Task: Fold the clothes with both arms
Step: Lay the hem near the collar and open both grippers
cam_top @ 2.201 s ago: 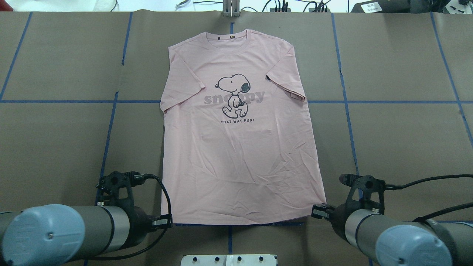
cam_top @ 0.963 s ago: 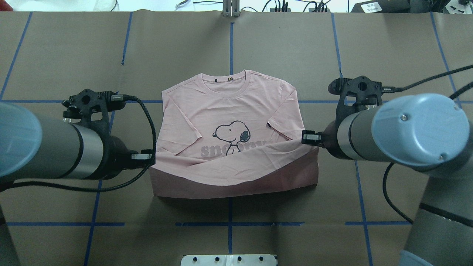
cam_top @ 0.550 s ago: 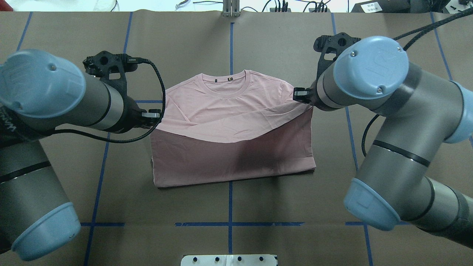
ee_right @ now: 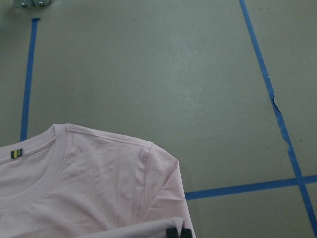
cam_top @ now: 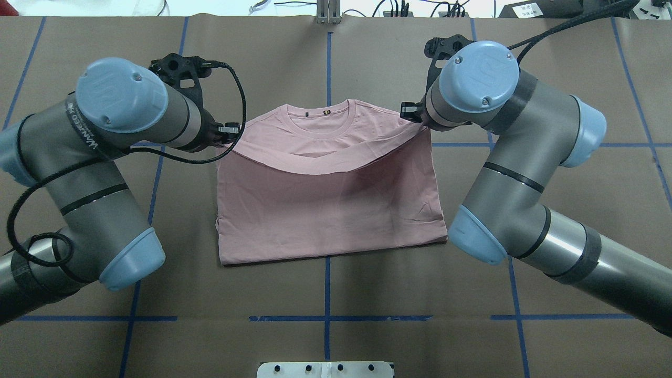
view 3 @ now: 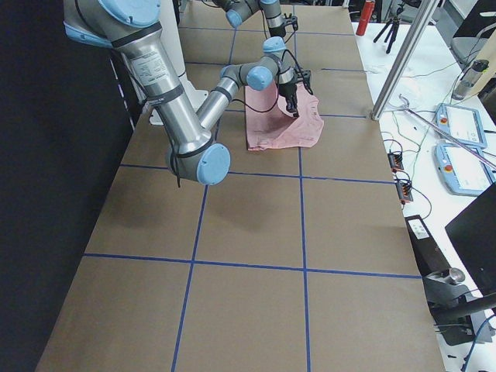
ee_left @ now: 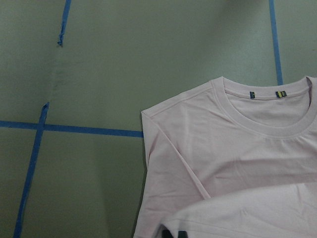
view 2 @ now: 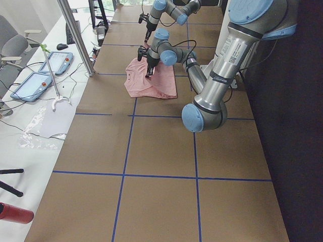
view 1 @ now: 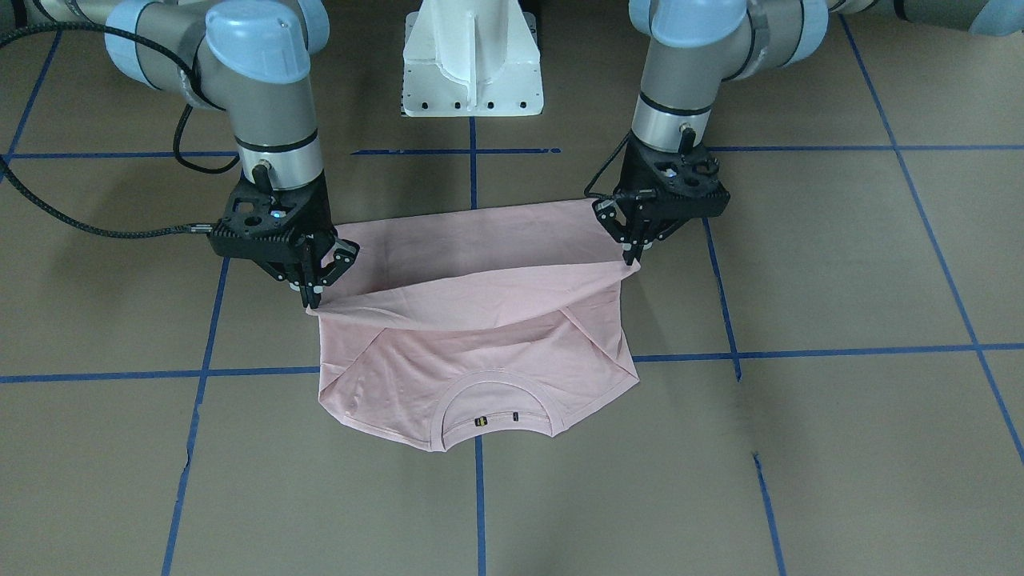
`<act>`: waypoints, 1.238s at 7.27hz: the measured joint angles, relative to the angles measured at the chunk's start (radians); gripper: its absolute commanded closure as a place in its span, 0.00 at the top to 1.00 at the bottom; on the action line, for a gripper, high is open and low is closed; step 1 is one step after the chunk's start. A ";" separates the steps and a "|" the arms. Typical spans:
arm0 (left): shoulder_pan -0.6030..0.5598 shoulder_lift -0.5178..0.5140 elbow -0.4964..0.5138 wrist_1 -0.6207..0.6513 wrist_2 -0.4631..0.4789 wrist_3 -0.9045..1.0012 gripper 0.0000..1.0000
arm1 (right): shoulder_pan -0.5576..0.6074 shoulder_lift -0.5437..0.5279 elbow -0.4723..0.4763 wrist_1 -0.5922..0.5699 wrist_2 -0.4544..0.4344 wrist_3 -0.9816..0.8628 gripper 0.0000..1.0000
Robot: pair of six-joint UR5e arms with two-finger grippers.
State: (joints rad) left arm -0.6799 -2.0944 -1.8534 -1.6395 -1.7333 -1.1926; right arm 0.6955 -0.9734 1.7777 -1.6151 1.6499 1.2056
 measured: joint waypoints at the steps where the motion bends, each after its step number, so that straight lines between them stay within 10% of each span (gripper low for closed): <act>1: -0.010 -0.009 0.073 -0.061 0.006 0.026 0.00 | 0.006 0.028 -0.070 0.026 -0.001 -0.002 0.00; 9: -0.039 -0.063 0.339 -0.243 0.024 0.068 0.00 | 0.040 0.107 -0.378 0.193 -0.016 -0.006 0.00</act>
State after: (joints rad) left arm -0.7189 -2.1573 -1.5141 -1.8827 -1.7089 -1.1245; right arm 0.7360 -0.8661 1.3998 -1.4217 1.6337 1.1998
